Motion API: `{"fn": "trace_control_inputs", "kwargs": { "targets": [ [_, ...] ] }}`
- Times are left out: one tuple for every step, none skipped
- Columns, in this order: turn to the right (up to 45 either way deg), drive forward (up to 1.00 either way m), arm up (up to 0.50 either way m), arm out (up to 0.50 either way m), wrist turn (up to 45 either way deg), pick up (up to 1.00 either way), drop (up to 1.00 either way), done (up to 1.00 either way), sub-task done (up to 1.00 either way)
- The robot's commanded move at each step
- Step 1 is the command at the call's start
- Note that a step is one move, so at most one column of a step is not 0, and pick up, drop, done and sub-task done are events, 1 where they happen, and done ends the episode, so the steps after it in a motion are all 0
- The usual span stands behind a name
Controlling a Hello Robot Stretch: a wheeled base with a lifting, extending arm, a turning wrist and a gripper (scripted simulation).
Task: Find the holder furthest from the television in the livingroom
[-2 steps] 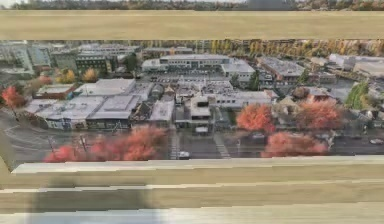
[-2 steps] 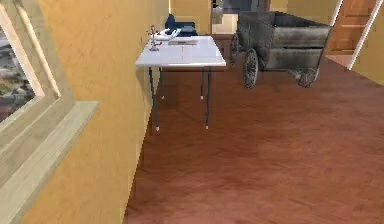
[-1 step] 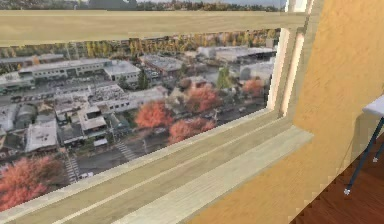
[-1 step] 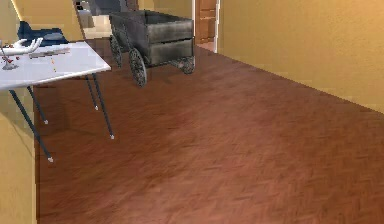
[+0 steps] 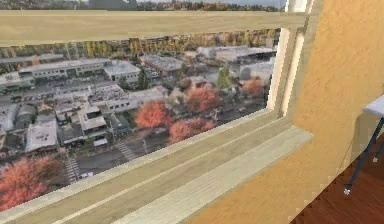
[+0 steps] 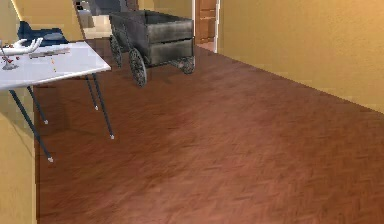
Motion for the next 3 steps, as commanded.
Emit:
{"fn": "trace_control_inputs", "kwargs": {
  "targets": [
    [-3.0,0.0,0.0,0.0,0.0,0.0,0.0,0.0,0.0],
    [45.0,0.0,0.0,0.0,0.0,0.0,0.0,0.0,0.0],
    [45.0,0.0,0.0,0.0,0.0,0.0,0.0,0.0,0.0]
  ]
}}
